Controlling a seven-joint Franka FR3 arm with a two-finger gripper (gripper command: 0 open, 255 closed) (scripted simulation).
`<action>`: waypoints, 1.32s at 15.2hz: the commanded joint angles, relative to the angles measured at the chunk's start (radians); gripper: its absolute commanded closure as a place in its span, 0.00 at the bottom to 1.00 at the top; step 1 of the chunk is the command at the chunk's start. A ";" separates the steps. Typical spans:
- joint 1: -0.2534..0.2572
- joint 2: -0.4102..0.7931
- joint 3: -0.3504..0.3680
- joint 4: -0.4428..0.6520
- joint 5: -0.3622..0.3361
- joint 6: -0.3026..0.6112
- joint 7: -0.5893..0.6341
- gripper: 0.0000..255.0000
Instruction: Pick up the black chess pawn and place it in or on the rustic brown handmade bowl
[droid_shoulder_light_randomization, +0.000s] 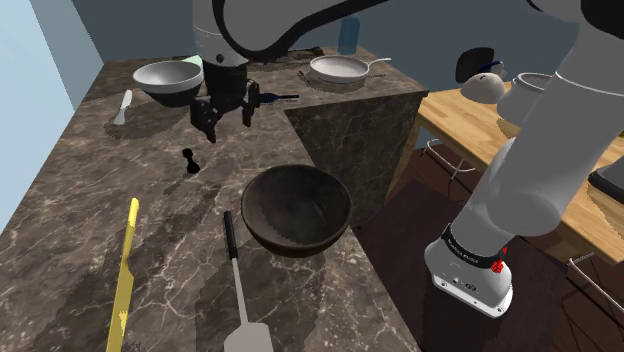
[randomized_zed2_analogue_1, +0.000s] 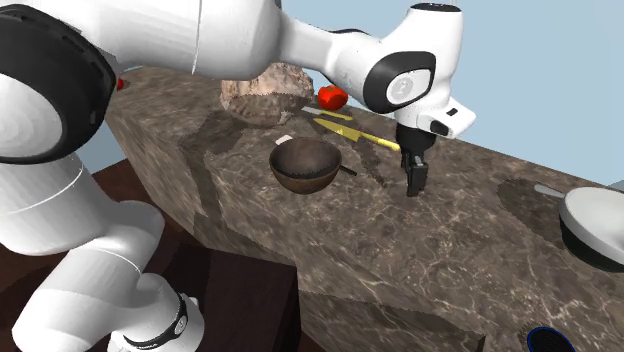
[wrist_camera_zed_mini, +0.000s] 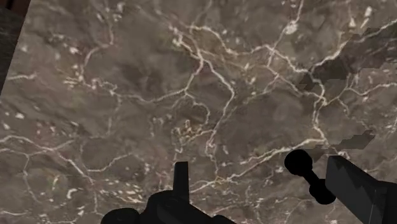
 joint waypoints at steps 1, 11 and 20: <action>0.021 0.076 0.015 0.076 -0.045 -0.003 0.033 0.00; 0.105 0.292 0.022 0.253 -0.172 0.024 0.112 0.00; 0.107 0.308 0.018 0.240 -0.182 0.051 0.118 0.00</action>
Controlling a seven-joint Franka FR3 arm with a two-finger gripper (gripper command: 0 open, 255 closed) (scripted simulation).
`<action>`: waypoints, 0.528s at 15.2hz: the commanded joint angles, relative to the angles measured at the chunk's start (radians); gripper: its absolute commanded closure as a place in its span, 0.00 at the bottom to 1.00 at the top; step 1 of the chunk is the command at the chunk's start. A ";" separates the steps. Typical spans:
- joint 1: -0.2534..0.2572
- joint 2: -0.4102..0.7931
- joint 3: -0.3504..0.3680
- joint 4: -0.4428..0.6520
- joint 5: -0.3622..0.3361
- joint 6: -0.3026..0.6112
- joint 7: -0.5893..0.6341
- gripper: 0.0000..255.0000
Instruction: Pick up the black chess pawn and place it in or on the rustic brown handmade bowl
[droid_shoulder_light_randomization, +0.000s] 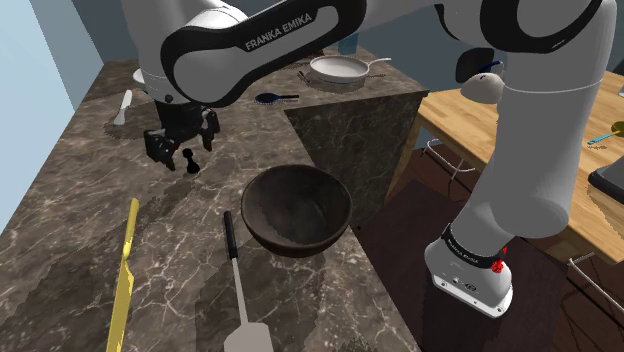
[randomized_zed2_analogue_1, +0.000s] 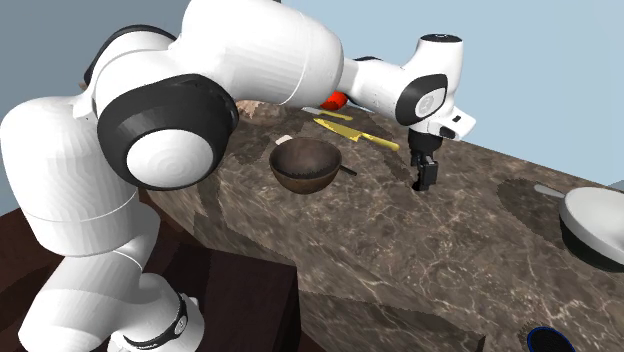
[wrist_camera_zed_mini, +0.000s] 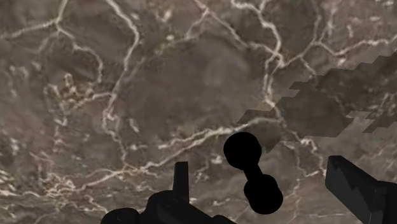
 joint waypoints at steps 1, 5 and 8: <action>0.000 0.000 0.000 0.000 0.000 0.000 0.000 0.00; 0.000 0.000 0.000 0.000 0.000 0.000 0.000 1.00; 0.000 0.000 0.000 0.000 0.000 0.000 0.000 1.00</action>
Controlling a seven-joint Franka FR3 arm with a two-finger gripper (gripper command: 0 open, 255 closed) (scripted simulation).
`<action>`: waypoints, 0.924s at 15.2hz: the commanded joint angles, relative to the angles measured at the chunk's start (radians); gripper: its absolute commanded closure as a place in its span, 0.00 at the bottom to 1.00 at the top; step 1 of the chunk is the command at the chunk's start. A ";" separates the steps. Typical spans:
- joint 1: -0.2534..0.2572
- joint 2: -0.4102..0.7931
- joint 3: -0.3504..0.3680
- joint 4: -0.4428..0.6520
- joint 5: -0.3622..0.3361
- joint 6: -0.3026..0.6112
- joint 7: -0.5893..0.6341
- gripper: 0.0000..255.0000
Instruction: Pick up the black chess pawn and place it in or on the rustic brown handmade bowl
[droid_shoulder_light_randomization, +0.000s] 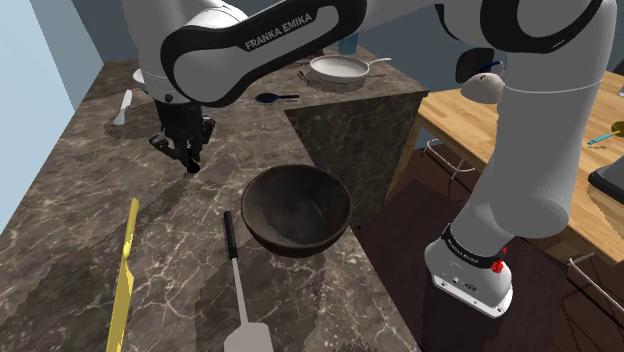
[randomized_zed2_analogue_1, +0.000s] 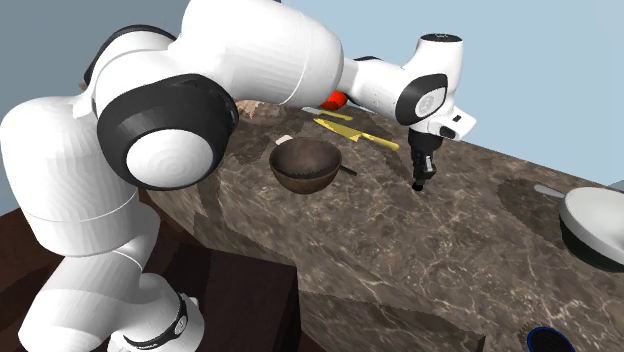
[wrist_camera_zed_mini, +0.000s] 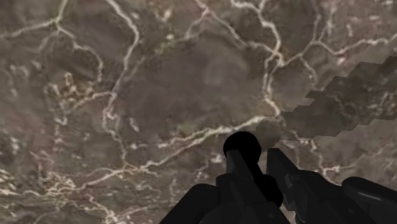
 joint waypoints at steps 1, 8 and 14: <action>0.000 0.001 0.000 0.000 0.000 0.000 0.000 1.00; 0.000 -0.013 0.004 0.036 0.010 -0.048 -0.009 1.00; 0.001 -0.026 0.009 0.099 0.021 -0.122 -0.019 1.00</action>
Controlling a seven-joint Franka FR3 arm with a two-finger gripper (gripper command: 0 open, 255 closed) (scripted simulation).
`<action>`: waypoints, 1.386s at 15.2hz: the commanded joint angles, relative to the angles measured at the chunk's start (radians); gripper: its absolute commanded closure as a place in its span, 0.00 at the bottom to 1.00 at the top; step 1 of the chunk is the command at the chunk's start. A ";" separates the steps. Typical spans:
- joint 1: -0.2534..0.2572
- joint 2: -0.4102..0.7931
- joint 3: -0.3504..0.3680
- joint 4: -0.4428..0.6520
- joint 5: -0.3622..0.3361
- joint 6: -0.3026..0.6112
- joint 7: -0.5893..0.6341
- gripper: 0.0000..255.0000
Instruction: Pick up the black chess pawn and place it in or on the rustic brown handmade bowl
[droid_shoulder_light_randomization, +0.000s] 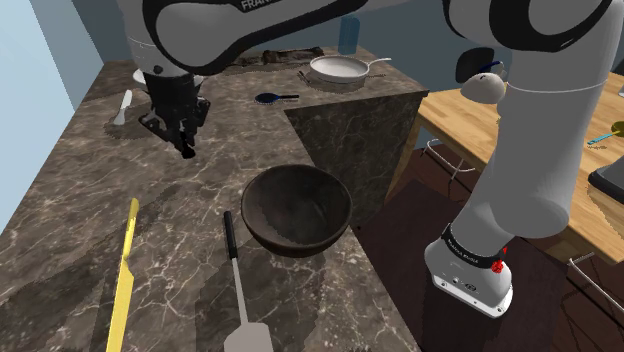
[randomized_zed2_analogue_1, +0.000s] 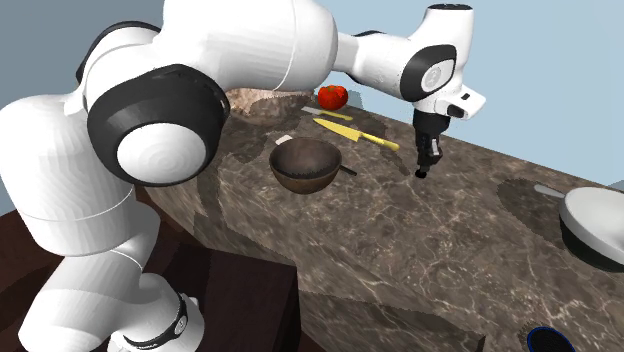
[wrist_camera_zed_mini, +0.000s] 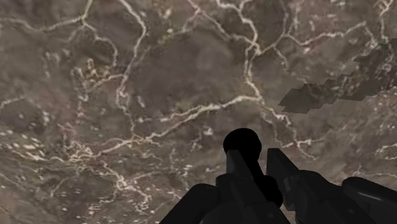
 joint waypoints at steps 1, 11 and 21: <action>0.001 -0.003 0.001 0.026 0.004 -0.029 -0.004 1.00; 0.012 -0.003 0.006 0.162 0.009 -0.163 -0.017 1.00; 0.038 0.030 0.009 0.344 -0.002 -0.314 -0.024 1.00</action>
